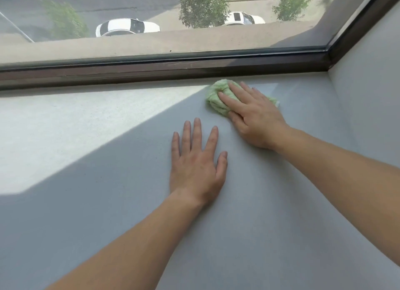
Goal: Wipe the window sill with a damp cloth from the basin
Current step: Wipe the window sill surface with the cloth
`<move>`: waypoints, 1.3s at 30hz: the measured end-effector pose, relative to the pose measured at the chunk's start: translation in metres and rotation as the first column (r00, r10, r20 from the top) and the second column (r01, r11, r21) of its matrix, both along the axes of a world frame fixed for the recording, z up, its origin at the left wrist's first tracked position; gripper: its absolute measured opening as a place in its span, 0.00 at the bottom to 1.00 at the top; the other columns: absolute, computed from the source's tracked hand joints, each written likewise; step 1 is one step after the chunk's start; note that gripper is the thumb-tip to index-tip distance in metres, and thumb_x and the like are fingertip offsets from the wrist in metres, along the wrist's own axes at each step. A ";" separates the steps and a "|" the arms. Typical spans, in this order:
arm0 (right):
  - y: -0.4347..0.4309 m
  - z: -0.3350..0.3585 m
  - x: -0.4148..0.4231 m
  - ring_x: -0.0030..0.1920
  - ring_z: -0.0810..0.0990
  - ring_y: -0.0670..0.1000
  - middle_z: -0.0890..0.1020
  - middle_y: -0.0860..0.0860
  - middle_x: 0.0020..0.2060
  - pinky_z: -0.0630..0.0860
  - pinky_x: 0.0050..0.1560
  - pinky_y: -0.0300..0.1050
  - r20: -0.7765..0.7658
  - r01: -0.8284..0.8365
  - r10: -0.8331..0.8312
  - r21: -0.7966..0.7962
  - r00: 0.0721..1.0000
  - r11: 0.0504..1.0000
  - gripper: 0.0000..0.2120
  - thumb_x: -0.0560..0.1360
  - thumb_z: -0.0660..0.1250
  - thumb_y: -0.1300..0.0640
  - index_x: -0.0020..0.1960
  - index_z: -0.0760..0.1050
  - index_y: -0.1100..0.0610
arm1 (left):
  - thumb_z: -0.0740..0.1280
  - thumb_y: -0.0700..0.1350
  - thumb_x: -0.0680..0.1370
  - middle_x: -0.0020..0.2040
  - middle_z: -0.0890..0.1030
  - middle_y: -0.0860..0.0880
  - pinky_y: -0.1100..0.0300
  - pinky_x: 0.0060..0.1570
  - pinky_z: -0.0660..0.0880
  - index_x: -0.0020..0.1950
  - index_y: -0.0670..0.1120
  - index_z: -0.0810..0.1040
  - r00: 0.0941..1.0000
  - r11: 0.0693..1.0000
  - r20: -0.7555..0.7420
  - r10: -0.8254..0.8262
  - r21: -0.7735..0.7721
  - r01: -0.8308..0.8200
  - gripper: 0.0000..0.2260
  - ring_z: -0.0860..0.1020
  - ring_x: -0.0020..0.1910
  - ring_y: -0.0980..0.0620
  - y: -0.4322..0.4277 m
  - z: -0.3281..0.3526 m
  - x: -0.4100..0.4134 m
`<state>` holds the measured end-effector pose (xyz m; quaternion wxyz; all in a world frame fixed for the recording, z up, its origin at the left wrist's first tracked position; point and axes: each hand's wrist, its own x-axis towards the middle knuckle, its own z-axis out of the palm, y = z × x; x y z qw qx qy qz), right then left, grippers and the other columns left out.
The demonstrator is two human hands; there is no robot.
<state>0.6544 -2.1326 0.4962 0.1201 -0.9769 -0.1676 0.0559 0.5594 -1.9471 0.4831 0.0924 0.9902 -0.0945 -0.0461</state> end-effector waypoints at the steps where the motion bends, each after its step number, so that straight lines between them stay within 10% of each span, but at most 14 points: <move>1: -0.013 0.000 0.003 0.79 0.53 0.57 0.56 0.50 0.80 0.49 0.78 0.53 0.012 0.034 -0.034 -0.001 0.999 0.999 0.24 0.83 0.54 0.50 0.79 0.58 0.45 | 0.44 0.61 0.80 0.82 0.46 0.44 0.43 0.76 0.40 0.80 0.55 0.52 1.000 1.000 0.002 0.001 0.000 -0.001 0.29 0.39 0.80 0.46 0.001 0.000 0.000; 8: -0.046 0.003 -0.013 0.77 0.57 0.60 0.59 0.53 0.79 0.52 0.77 0.55 0.074 0.499 -0.502 0.051 0.862 0.865 0.23 0.82 0.56 0.54 0.78 0.62 0.49 | 0.44 0.62 0.80 0.82 0.45 0.45 0.43 0.76 0.39 0.80 0.55 0.50 1.000 1.000 0.004 -0.003 -0.002 0.003 0.29 0.38 0.79 0.46 0.008 0.002 -0.003; 13: -0.049 -0.002 -0.034 0.78 0.55 0.59 0.57 0.52 0.80 0.49 0.78 0.54 0.035 0.428 -0.429 0.026 0.903 0.903 0.24 0.83 0.54 0.51 0.78 0.60 0.46 | 0.44 0.62 0.80 0.82 0.44 0.45 0.44 0.76 0.38 0.80 0.55 0.49 1.000 1.000 -0.002 -0.003 -0.001 0.003 0.29 0.37 0.79 0.46 0.011 0.003 -0.008; 18: -0.051 0.002 -0.029 0.78 0.54 0.60 0.56 0.54 0.80 0.49 0.77 0.56 0.056 0.679 -0.678 -0.006 0.733 0.734 0.25 0.83 0.52 0.51 0.79 0.57 0.49 | 0.43 0.62 0.80 0.82 0.42 0.46 0.44 0.76 0.37 0.80 0.56 0.47 1.000 1.000 -0.014 -0.001 0.000 0.001 0.29 0.36 0.79 0.47 0.011 0.004 -0.016; 24: -0.037 0.001 -0.109 0.80 0.51 0.54 0.56 0.48 0.80 0.45 0.78 0.51 0.009 0.279 -0.279 0.022 0.960 0.960 0.25 0.81 0.51 0.48 0.78 0.59 0.43 | 0.43 0.63 0.79 0.82 0.43 0.46 0.45 0.76 0.37 0.80 0.55 0.48 1.000 1.000 -0.016 0.005 0.002 -0.005 0.30 0.37 0.79 0.47 0.010 0.005 -0.019; 31: -0.038 0.008 -0.103 0.80 0.49 0.56 0.53 0.50 0.80 0.44 0.78 0.54 -0.002 0.586 -0.586 0.030 0.810 0.810 0.25 0.83 0.52 0.50 0.79 0.55 0.45 | 0.46 0.64 0.78 0.82 0.48 0.45 0.45 0.77 0.38 0.78 0.57 0.56 1.000 0.998 -0.006 -0.004 -0.063 0.003 0.29 0.41 0.80 0.48 0.009 0.010 -0.017; 39: -0.054 0.010 -0.189 0.80 0.50 0.53 0.55 0.47 0.80 0.43 0.78 0.49 -0.082 0.275 -0.271 0.042 0.959 0.960 0.25 0.82 0.55 0.52 0.78 0.58 0.42 | 0.53 0.62 0.77 0.79 0.57 0.43 0.40 0.75 0.36 0.74 0.53 0.68 0.992 0.987 0.018 -0.123 -0.105 0.125 0.27 0.49 0.79 0.46 0.003 0.026 -0.034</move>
